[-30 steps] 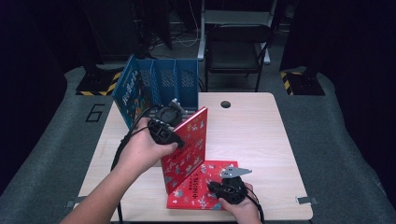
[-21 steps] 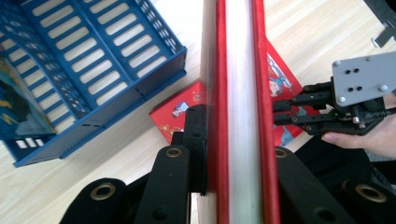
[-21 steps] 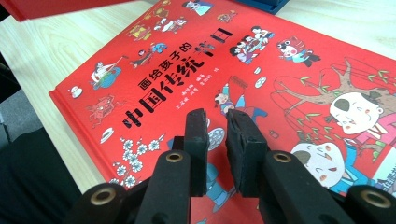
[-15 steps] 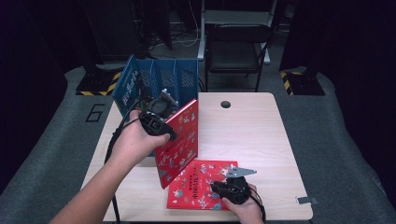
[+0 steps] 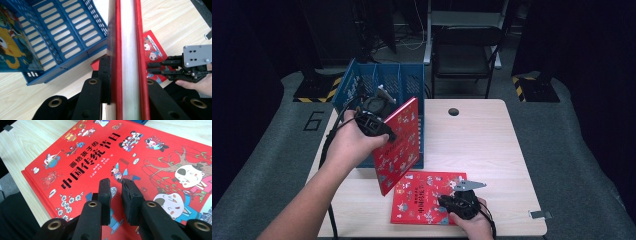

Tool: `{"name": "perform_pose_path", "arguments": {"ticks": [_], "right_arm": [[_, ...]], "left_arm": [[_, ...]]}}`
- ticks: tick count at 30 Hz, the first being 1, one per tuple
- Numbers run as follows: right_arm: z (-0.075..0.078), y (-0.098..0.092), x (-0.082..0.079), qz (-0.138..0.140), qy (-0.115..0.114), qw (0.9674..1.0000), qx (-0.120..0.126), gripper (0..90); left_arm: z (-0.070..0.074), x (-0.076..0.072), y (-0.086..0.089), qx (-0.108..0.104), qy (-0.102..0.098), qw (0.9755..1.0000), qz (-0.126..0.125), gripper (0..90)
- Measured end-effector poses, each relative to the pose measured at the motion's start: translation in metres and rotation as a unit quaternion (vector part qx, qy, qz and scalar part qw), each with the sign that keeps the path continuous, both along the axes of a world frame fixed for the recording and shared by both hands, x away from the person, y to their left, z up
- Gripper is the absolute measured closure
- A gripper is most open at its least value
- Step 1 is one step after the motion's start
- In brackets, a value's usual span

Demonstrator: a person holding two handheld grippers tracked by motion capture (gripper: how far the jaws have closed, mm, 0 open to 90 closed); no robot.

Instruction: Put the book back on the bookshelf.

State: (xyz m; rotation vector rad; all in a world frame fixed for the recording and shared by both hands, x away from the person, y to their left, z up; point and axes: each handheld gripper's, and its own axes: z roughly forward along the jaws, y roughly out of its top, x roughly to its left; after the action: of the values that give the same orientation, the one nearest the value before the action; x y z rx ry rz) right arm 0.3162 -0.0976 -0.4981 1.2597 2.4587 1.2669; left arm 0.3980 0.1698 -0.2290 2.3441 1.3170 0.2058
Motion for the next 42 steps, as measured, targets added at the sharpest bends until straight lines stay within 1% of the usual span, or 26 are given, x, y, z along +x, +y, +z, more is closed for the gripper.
{"name": "perform_pose_path", "arguments": {"ticks": [3, 4, 5, 7, 8, 10, 12, 13, 15, 16, 19, 20, 23, 26, 32, 35, 37, 38, 39, 42], "right_arm": [[0.000, 0.001, -0.001, -0.002, 0.002, 1.0000, 0.003, 77.3], [0.000, 0.000, 0.000, 0.000, 0.000, 1.0000, 0.000, 77.3], [0.000, 0.001, 0.000, -0.001, 0.002, 1.0000, 0.001, 77.3], [-0.001, 0.000, 0.000, 0.000, 0.000, 1.0000, -0.001, 77.3], [-0.002, 0.000, 0.000, 0.002, -0.001, 1.0000, -0.004, 77.3], [-0.002, 0.000, 0.000, 0.001, 0.001, 1.0000, -0.001, 77.3], [-0.002, 0.000, 0.000, 0.000, 0.001, 1.0000, -0.002, 77.3], [-0.001, 0.001, 0.000, -0.003, 0.006, 1.0000, 0.000, 77.3], [-0.002, 0.001, 0.000, -0.003, 0.005, 1.0000, 0.001, 77.3], [-0.002, 0.000, 0.000, 0.001, 0.001, 1.0000, -0.001, 77.3], [-0.002, 0.000, 0.000, 0.000, 0.001, 1.0000, -0.001, 77.3], [-0.002, 0.001, 0.000, 0.000, 0.002, 1.0000, 0.000, 77.3], [-0.002, 0.001, 0.001, 0.000, 0.002, 1.0000, 0.000, 77.3], [-0.002, 0.001, 0.001, 0.001, 0.002, 1.0000, 0.001, 77.4], [-0.002, 0.001, 0.001, -0.001, 0.003, 1.0000, 0.002, 77.4], [-0.002, 0.001, 0.001, -0.001, 0.004, 1.0000, 0.002, 77.4], [-0.002, 0.001, 0.001, -0.001, 0.004, 1.0000, 0.002, 77.4], [-0.002, 0.001, 0.001, -0.001, 0.004, 1.0000, 0.002, 77.4], [-0.002, 0.001, 0.001, -0.001, 0.004, 1.0000, 0.003, 77.4], [-0.002, 0.001, 0.001, -0.002, 0.001, 1.0000, 0.001, 77.5]], "left_arm": [[0.004, 0.003, 0.004, -0.003, 0.002, 1.0000, 0.004, 79.5], [0.006, 0.003, 0.005, -0.004, 0.001, 1.0000, 0.005, 79.5], [0.007, 0.004, 0.006, -0.007, 0.000, 0.9999, 0.008, 79.5], [0.010, 0.005, 0.009, -0.010, 0.003, 0.9999, 0.010, 79.5], [0.012, 0.005, 0.009, -0.013, 0.003, 0.9998, 0.012, 79.5], [0.014, 0.005, 0.011, -0.015, -0.001, 0.9998, 0.015, 79.5], [0.017, 0.005, 0.013, -0.016, 0.000, 0.9998, 0.014, 79.5], [0.018, 0.004, 0.013, -0.017, -0.001, 0.9998, 0.014, 79.5], [0.021, 0.004, 0.014, -0.016, -0.001, 0.9998, 0.013, 79.5], [0.023, 0.003, 0.015, -0.017, -0.002, 0.9998, 0.013, 79.5], [0.027, 0.002, 0.015, -0.020, -0.004, 0.9997, 0.014, 79.5], [0.029, 0.002, 0.015, -0.022, -0.002, 0.9997, 0.012, 79.5], [0.033, 0.002, 0.015, -0.023, -0.006, 0.9996, 0.012, 79.5], [0.035, 0.003, 0.017, -0.026, -0.008, 0.9995, 0.017, 79.5], [0.037, 0.008, 0.021, -0.025, -0.007, 0.9991, 0.033, 79.5], [0.038, 0.012, 0.025, -0.031, -0.003, 0.9981, 0.053, 79.5], [0.039, 0.015, 0.029, -0.032, -0.005, 0.9976, 0.061, 79.5], [0.040, 0.016, 0.031, -0.033, -0.001, 0.9975, 0.063, 79.5], [0.041, 0.017, 0.032, -0.037, -0.001, 0.9969, 0.069, 79.5], [0.041, 0.021, 0.037, -0.036, -0.005, 0.9962, 0.080, 79.5]]}}
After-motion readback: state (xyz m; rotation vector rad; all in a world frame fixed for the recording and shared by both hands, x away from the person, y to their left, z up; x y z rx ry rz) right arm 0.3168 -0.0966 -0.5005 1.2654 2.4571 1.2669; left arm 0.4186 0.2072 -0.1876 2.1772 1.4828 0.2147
